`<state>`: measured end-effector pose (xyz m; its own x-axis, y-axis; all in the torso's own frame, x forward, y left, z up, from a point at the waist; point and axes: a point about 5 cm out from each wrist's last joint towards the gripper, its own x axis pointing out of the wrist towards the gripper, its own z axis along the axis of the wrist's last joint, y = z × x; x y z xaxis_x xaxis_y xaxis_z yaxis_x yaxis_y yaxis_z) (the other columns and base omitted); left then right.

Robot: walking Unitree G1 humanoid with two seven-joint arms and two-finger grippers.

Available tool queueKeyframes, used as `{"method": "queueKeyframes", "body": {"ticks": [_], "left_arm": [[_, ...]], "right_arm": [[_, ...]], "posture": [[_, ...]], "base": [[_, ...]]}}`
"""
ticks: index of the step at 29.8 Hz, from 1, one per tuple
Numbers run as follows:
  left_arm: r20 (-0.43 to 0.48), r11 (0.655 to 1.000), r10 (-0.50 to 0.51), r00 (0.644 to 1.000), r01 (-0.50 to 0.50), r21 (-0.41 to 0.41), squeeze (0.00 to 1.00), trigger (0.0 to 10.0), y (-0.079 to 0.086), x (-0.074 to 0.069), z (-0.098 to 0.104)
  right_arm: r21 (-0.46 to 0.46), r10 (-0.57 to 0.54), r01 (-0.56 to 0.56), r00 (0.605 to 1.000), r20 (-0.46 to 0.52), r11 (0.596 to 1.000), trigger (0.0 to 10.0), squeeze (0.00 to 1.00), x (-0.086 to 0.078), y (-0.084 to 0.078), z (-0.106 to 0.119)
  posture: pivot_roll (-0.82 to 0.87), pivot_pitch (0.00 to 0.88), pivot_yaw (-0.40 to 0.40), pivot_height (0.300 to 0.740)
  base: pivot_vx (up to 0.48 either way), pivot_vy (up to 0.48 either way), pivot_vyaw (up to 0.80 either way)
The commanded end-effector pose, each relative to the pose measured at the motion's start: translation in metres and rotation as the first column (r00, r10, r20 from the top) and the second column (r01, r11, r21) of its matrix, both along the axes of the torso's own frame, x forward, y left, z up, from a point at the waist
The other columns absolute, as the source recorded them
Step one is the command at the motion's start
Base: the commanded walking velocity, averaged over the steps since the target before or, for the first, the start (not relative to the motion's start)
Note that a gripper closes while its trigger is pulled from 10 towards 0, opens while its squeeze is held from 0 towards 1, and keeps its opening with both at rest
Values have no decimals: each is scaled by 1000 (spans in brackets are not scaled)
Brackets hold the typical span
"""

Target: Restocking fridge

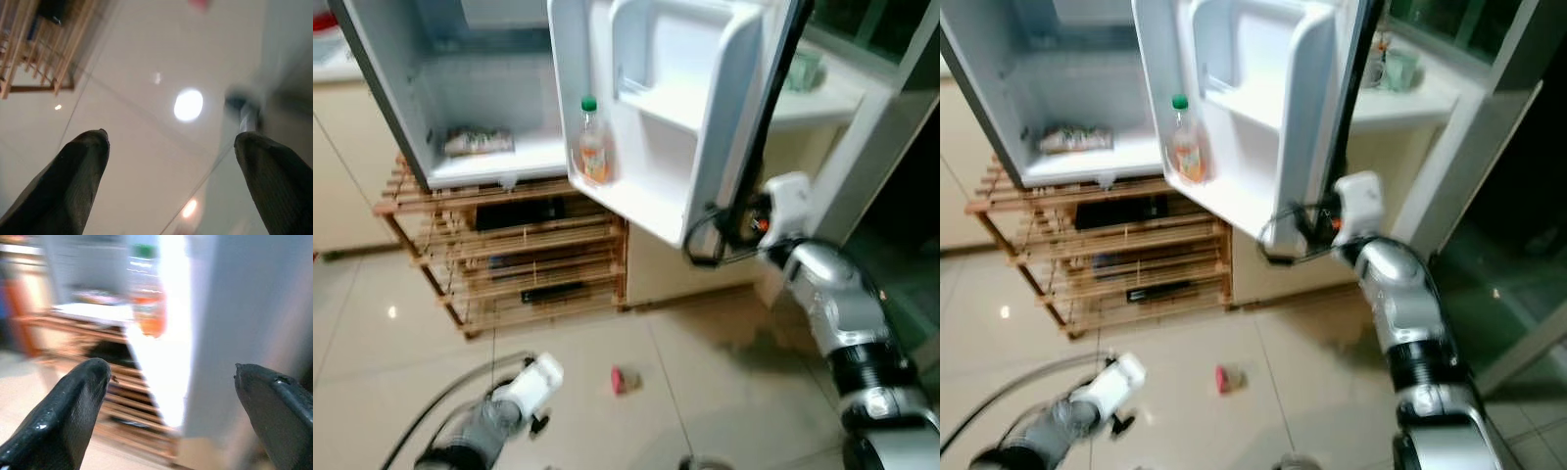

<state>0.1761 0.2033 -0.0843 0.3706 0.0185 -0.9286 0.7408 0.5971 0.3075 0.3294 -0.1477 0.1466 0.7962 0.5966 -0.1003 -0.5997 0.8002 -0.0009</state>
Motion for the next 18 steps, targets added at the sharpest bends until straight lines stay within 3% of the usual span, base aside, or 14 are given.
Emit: {"method": "queueKeyframes", "body": {"ticks": [1,3,4,5,8,11,13,15,17,18], "left_arm": [[-58,995,-89,994,92,46,0,10000,1,-16,-7],[-67,994,-98,993,101,49,0,10000,1,-19,-9],[-84,994,-102,991,106,42,0,10000,-1,-25,-12],[-84,994,-102,991,106,42,0,10000,-1,-25,-12],[-86,995,-95,992,96,6,0,10000,-14,-30,-15],[-68,995,-100,993,100,-5,0,10000,-22,-28,-16],[17,997,-3,1000,4,-73,0,10000,-35,-15,-12],[152,966,139,979,-100,-238,0,10000,-57,13,2],[268,922,223,937,-114,-371,0,10000,-77,40,19],[347,882,280,895,-97,-462,0,10000,-92,58,35]], "right_arm": [[30,174,-175,985,16,984,10000,0,-13,21,20],[38,212,-213,977,19,976,10000,0,-17,26,24],[75,335,-337,942,36,939,10000,0,-32,41,38],[75,335,-337,942,36,939,10000,0,-32,41,38],[188,518,-522,852,73,832,10000,0,-62,58,64],[222,522,-523,850,68,823,10000,0,-64,56,68],[160,366,-361,931,-1,919,10000,0,-45,39,50],[43,118,-117,993,-20,992,10000,0,-21,16,32],[-70,-85,85,996,13,994,10000,0,-8,-3,21],[-72,-208,208,978,9,975,10000,0,-2,-15,14]], "posture": [[-197,0,42,740],[-197,0,42,740],[-195,0,38,740],[-195,0,38,740],[-192,0,34,740],[-191,0,32,740],[-188,0,30,740],[-184,0,24,740],[-181,0,19,740],[-173,0,11,740]], "base": [[0,0,0],[0,0,0],[0,0,0],[0,0,0],[0,0,0],[0,0,0],[0,0,0],[0,0,0],[0,0,0],[0,0,0]]}}
